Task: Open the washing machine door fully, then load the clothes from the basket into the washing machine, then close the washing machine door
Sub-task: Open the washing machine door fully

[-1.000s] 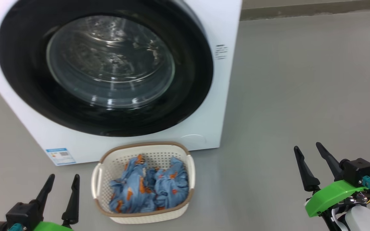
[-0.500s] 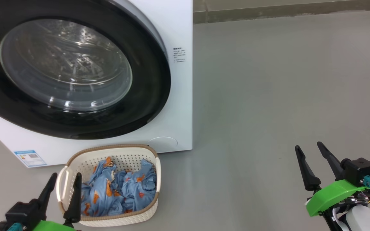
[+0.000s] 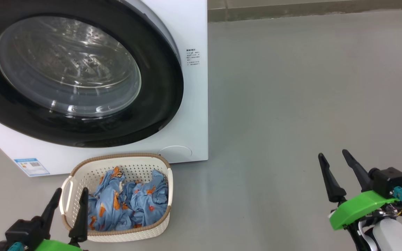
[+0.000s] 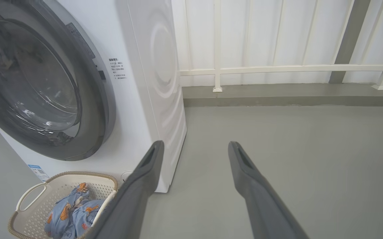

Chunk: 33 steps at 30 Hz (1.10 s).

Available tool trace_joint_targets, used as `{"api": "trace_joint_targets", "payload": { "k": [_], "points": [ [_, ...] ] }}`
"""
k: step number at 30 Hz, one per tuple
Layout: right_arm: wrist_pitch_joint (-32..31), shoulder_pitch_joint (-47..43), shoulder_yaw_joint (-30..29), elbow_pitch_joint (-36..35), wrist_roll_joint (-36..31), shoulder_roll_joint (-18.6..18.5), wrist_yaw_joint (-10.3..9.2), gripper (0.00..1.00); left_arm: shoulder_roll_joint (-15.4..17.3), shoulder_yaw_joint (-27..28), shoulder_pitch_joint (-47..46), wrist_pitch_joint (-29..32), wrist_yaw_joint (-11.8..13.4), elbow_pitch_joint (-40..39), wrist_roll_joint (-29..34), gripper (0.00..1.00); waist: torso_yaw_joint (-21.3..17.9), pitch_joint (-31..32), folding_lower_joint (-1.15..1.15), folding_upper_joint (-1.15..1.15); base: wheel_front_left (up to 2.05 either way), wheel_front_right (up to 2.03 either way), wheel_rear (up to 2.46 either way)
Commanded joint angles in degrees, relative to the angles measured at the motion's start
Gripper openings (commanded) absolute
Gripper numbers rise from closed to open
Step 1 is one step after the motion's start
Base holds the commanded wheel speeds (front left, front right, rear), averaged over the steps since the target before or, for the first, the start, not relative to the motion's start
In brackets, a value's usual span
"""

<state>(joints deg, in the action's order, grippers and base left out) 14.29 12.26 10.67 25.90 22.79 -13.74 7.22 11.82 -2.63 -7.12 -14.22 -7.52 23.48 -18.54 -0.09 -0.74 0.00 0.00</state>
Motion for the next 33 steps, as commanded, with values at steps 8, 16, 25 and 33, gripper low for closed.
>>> {"api": "trace_joint_targets", "payload": {
  "k": [8,16,25,33],
  "points": [
    [0.71,6.77,-1.1,-4.38,10.36,3.52,0.26,0.0,-2.2,3.71,0.21,-0.78,0.03,-2.88,-0.64,1.0,1.72,-2.41,0.0,0.0,0.0,0.0,0.0],
    [0.71,13.56,0.95,-7.88,20.74,3.14,0.26,0.0,-3.8,2.08,-0.89,-0.78,0.03,-3.72,-1.14,1.0,5.24,-5.79,0.0,0.0,0.0,0.0,0.0],
    [0.32,24.99,4.48,-5.67,38.36,0.19,0.26,0.0,-4.73,0.55,-4.4,-0.78,0.03,-5.32,-2.2,1.0,10.36,-11.51,0.0,0.0,0.0,0.0,0.0],
    [-7.11,34.5,10.78,-6.16,51.82,-6.21,0.26,0.0,-6.06,-1.13,-7.49,-0.78,0.03,-5.59,-3.43,1.0,14.32,-16.34,0.0,0.0,0.0,0.0,0.0]
  ]
}}
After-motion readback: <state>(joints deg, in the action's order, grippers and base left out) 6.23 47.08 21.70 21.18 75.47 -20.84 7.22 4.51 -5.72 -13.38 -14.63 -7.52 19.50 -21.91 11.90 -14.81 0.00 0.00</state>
